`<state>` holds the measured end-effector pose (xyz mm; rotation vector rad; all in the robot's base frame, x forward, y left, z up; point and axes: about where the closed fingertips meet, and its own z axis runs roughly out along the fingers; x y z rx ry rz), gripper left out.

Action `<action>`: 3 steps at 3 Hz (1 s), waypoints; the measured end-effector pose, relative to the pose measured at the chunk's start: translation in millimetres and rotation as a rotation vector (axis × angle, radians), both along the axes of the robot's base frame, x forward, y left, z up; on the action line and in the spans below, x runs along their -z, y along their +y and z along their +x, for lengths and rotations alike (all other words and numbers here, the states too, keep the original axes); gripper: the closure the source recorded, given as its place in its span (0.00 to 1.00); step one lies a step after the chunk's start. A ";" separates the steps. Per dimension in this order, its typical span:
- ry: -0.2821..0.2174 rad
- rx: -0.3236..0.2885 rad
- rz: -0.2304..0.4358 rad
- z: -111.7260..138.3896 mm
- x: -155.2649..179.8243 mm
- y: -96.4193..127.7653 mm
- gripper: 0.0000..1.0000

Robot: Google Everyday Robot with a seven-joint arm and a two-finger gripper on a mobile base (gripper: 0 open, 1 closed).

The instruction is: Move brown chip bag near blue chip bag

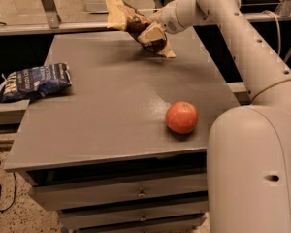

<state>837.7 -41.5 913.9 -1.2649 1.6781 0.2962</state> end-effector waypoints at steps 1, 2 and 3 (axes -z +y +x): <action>-0.026 -0.011 -0.002 6.7 -2.6 1.1 0.63; -0.080 -0.056 -0.105 -3.1 -17.9 15.1 0.87; -0.143 -0.134 -0.161 -33.3 -48.1 35.5 1.00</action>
Offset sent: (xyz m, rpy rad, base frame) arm -0.0305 0.0287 0.0527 -0.2647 -0.1693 0.1082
